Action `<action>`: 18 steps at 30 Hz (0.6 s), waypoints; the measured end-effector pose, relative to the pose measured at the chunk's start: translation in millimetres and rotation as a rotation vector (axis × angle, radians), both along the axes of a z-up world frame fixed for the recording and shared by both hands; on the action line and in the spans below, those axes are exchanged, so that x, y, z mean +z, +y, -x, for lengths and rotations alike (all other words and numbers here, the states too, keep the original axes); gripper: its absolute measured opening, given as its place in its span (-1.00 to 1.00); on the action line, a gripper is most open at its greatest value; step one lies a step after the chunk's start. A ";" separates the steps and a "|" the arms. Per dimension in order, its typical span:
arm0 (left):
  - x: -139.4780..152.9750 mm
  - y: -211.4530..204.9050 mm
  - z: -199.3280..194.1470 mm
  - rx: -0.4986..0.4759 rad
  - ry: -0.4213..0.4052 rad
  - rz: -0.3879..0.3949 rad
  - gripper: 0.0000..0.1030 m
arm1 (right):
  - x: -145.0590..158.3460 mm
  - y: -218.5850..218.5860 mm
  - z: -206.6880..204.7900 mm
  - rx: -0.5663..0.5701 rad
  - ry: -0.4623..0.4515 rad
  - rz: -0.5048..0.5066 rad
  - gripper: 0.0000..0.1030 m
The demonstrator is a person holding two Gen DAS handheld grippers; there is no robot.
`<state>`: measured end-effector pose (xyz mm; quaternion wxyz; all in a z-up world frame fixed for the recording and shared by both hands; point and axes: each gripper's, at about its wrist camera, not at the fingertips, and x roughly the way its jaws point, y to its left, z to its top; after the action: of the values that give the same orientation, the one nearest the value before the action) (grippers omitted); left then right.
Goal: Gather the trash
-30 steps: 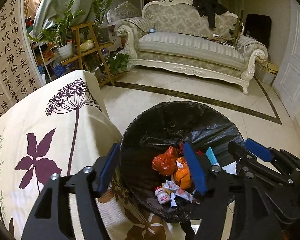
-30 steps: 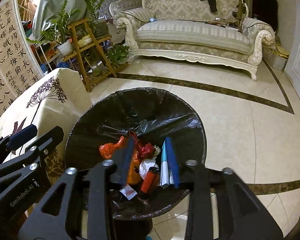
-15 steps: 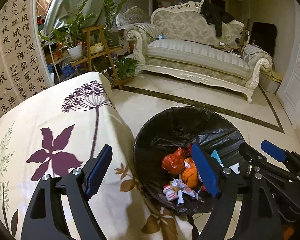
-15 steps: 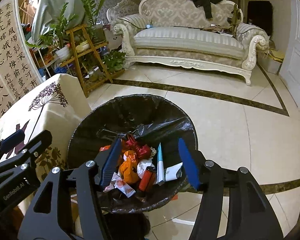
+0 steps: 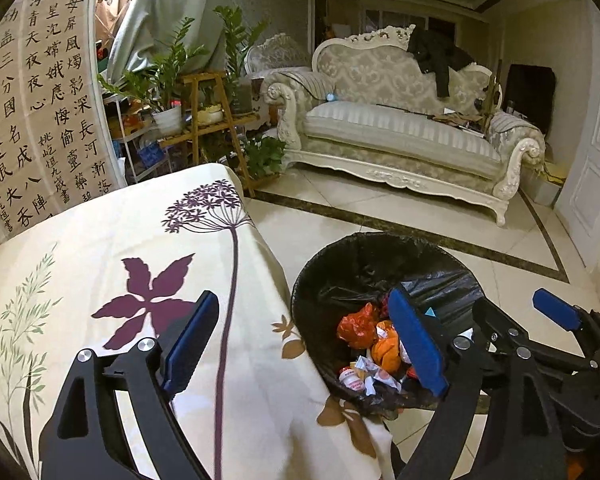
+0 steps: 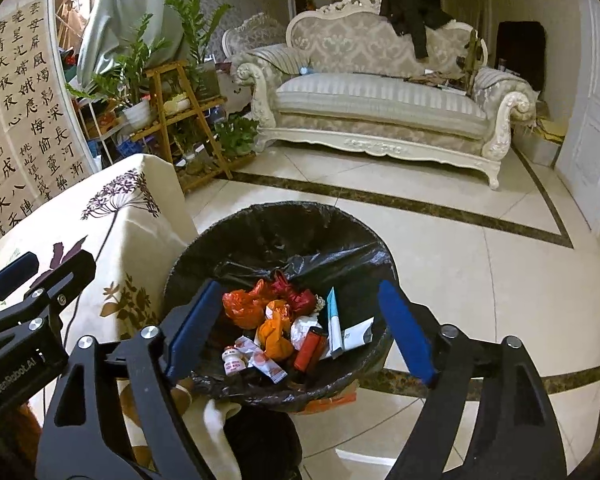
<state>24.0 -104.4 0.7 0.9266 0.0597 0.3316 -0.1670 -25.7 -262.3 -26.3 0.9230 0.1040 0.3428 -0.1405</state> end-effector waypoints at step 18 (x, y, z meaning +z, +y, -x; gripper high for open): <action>29.3 46.2 45.4 0.042 -0.089 0.021 0.66 | 38.7 31.0 47.1 0.026 -0.096 0.027 0.66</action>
<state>-21.4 -58.2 30.0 0.9443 0.0505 0.2895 -0.1481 -72.8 -231.3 12.4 0.9414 0.0936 0.2976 -0.1282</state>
